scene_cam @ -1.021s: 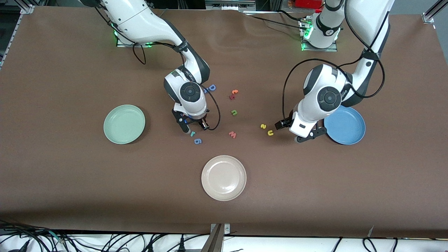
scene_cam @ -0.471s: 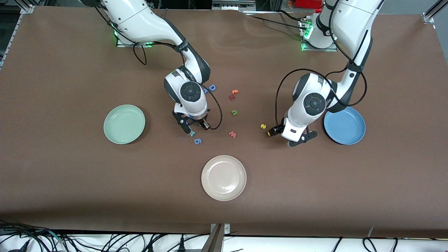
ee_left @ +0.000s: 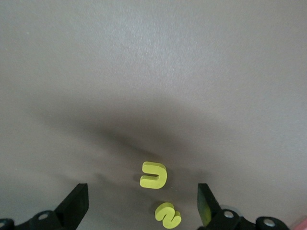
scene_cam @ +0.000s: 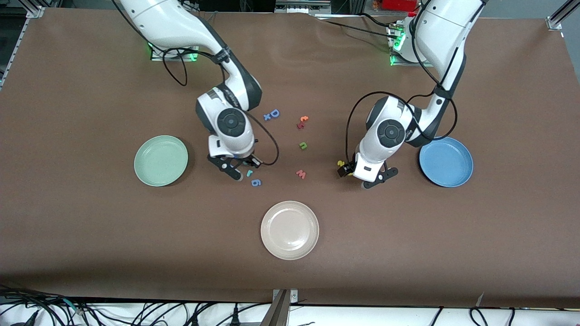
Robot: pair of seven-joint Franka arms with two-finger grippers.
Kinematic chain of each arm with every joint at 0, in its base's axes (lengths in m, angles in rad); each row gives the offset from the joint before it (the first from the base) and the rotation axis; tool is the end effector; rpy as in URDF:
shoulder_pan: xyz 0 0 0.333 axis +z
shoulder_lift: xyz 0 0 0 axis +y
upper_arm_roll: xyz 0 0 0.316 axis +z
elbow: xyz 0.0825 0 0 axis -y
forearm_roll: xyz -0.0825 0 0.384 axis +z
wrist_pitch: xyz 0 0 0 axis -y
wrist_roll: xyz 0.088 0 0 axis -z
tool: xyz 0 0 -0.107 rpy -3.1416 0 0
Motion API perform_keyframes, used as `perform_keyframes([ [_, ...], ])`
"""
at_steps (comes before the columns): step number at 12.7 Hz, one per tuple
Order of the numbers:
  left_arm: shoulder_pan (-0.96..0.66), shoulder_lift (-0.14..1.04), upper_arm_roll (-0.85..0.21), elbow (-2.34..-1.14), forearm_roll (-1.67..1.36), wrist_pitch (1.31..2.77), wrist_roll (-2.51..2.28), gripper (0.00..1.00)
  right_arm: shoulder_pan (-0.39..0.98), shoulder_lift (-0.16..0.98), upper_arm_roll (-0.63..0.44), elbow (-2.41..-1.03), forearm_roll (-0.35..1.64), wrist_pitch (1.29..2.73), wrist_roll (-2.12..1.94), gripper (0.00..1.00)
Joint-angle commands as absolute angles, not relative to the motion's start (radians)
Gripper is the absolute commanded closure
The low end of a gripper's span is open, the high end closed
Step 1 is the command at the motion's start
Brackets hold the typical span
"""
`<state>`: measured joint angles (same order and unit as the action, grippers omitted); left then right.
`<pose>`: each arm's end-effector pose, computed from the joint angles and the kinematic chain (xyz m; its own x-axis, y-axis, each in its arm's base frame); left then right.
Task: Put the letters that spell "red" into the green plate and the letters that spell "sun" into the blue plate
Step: 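Carry the q to the green plate while the left gripper grasps the u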
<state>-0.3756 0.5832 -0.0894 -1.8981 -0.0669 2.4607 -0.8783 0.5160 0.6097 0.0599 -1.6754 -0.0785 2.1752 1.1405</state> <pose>0.5638 -0.2802 0.1912 0.8847 0.4586 -0.0836 0.4629 -0.8855 0.0403 0.5646 0.3582 0.2402 0.8643 -0.5025 -0.0225 -0.4975 -0.8606 0.1091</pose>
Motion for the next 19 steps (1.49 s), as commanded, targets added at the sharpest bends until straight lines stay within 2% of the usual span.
perform_keyframes([
  [1,-0.426,0.617,-0.039,-1.87,-0.029,2.467,-0.899,0.01,0.433,0.554,0.069,-1.697,-0.08,2.071,0.876,0.95],
  [3,-0.428,0.623,-0.037,-1.87,-0.029,2.467,-0.899,0.01,0.358,0.532,0.069,-1.706,-0.08,2.011,0.65,0.95],
  [5,-0.436,0.629,-0.037,-1.87,-0.028,2.467,-0.899,0.01,0.275,0.491,0.069,-1.762,-0.078,2.009,0.44,0.93],
  [8,-0.44,0.637,-0.037,-1.87,-0.029,2.467,-0.899,0.01,0.241,0.428,0.025,-1.843,-0.078,2.022,0.275,0.92],
  [10,-0.443,0.644,-0.037,-1.87,-0.028,2.467,-0.899,0.01,0.238,0.425,-0.029,-1.916,-0.078,2.09,0.191,0.93],
  [12,-0.448,0.647,-0.035,-1.87,-0.026,2.48,-0.897,0.02,0.236,0.425,-0.069,-2.015,-0.078,2.236,0.131,0.93],
  [14,-0.449,0.649,-0.031,-1.87,-0.026,2.48,-0.897,0.09,0.223,0.44,-0.081,-2.077,-0.078,2.302,0.106,0.93],
  [16,-0.452,0.649,-0.031,-1.87,-0.026,2.482,-0.896,0.27,0.215,0.456,-0.081,-2.08,-0.078,2.306,0.106,0.93],
  [17,-0.46,0.649,-0.022,-1.87,-0.026,2.482,-0.896,0.34,0.212,0.456,-0.081,-2.079,-0.078,2.303,0.107,0.87],
  [18,-0.471,0.649,-0.012,-1.87,-0.026,2.482,-0.894,0.38,0.212,0.456,-0.081,-2.074,-0.078,2.299,0.112,0.57],
  [19,-0.474,0.649,-0.008,-1.87,-0.026,2.482,-0.893,0.4,0.21,0.456,-0.081,-2.072,-0.078,2.295,0.11,0.01],
])
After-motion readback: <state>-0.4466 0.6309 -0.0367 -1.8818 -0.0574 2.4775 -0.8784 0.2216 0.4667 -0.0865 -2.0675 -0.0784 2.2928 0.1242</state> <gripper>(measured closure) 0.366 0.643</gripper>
